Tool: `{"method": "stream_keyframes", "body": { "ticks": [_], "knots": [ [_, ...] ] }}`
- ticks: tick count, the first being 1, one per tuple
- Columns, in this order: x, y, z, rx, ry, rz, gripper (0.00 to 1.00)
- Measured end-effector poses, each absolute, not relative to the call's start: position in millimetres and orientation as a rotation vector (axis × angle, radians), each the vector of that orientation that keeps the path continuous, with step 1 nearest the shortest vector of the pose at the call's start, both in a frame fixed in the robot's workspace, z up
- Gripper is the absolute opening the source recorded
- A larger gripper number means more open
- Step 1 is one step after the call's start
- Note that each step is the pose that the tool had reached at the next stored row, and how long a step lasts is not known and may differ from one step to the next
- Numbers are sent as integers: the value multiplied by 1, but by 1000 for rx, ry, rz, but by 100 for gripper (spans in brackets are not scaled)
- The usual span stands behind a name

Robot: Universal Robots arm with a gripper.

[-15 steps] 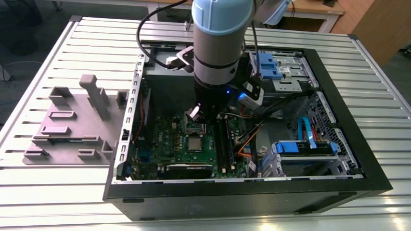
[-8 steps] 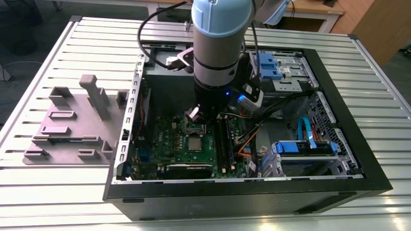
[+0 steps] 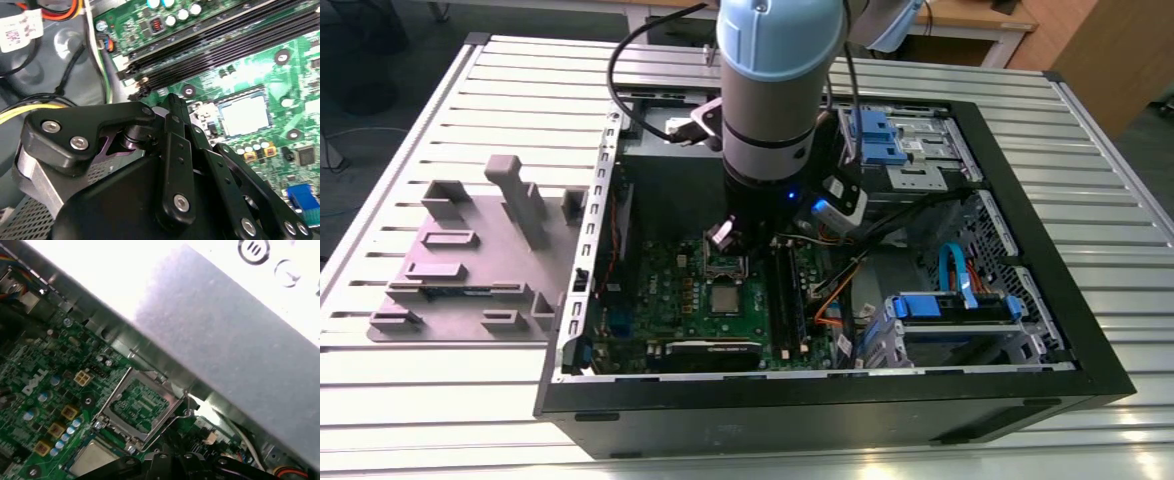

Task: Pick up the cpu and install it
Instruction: 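Close the cpu cover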

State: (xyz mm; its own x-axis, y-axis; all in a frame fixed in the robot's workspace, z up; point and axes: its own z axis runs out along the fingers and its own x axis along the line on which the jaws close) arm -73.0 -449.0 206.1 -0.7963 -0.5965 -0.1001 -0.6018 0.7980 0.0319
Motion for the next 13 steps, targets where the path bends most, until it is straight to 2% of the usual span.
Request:
{"method": "stream_keyframes", "body": {
  "ticks": [13],
  "knots": [
    [-77, -449, 206, -941, 2901, 102, 11]
  ]
}}
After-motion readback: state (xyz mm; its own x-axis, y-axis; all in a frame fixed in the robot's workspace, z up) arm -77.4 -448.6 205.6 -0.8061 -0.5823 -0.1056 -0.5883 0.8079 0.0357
